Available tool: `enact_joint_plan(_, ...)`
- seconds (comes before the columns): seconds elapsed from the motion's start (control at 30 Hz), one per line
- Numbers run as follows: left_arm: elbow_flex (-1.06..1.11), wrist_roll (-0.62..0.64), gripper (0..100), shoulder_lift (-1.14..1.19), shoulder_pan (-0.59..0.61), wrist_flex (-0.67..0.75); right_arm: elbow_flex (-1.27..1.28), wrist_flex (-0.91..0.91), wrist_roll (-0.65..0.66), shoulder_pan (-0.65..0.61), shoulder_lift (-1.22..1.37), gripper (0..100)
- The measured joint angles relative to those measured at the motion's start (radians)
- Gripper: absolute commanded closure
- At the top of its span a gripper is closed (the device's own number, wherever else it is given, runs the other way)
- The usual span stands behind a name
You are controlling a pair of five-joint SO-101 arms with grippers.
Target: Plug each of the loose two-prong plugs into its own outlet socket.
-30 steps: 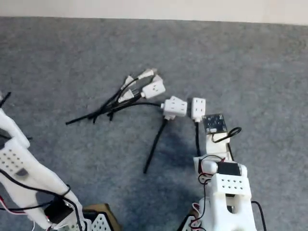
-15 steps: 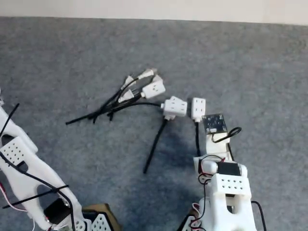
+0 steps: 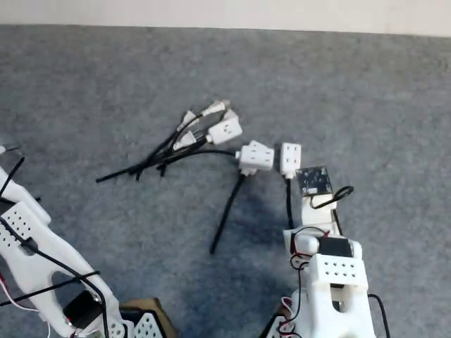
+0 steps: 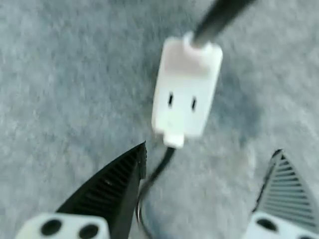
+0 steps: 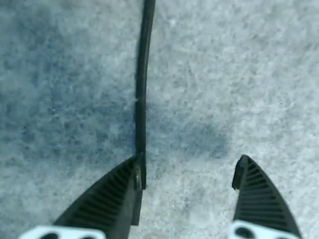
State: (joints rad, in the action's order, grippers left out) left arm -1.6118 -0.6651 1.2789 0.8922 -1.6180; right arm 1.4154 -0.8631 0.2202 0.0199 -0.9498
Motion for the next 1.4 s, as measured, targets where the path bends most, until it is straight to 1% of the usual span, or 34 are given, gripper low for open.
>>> enact_joint_plan(0.1,0.000,0.054,63,-0.084,-0.008,-0.120,0.000,0.000,0.000,0.000,0.000,72.7)
enact_joint_plan(0.23,0.015,0.141,63,-0.198,-0.043,-0.150,0.000,0.000,0.000,0.000,0.000,72.7)
enact_joint_plan(0.37,0.118,0.184,63,-0.301,-0.146,-0.155,0.000,0.000,-0.003,0.003,0.000,72.7)
enact_joint_plan(0.57,0.422,0.229,63,-0.448,-0.384,-0.155,0.000,0.000,-0.008,0.068,0.000,72.7)
enact_joint_plan(0.7,0.654,0.233,63,-0.534,-0.586,-0.155,0.000,0.000,-0.008,0.075,0.000,72.7)
enact_joint_plan(0.8,0.738,0.233,63,-0.569,-0.760,-0.155,0.000,0.000,-0.008,0.097,0.000,72.7)
enact_joint_plan(0.87,0.741,0.229,63,-0.577,-0.876,-0.155,-0.009,0.000,-0.011,0.152,0.000,72.7)
enact_joint_plan(0.93,0.741,0.183,63,-0.578,-0.980,-0.150,-0.031,0.000,-0.043,0.216,0.000,72.7)
enact_joint_plan(1.0,0.741,0.092,63,-0.578,-1.071,-0.143,-0.040,0.000,-0.084,0.270,0.000,72.7)
enact_joint_plan(1.1,0.741,-0.035,63,-0.578,-1.166,-0.095,-0.041,0.000,-0.100,0.285,0.000,72.7)
enact_joint_plan(1.23,0.741,-0.163,63,-0.578,-1.194,-0.038,-0.041,0.000,-0.103,0.290,0.000,72.7)
enact_joint_plan(1.4,0.741,-0.247,63,-0.578,-1.226,-0.020,-0.041,0.000,-0.103,0.261,0.000,72.7)
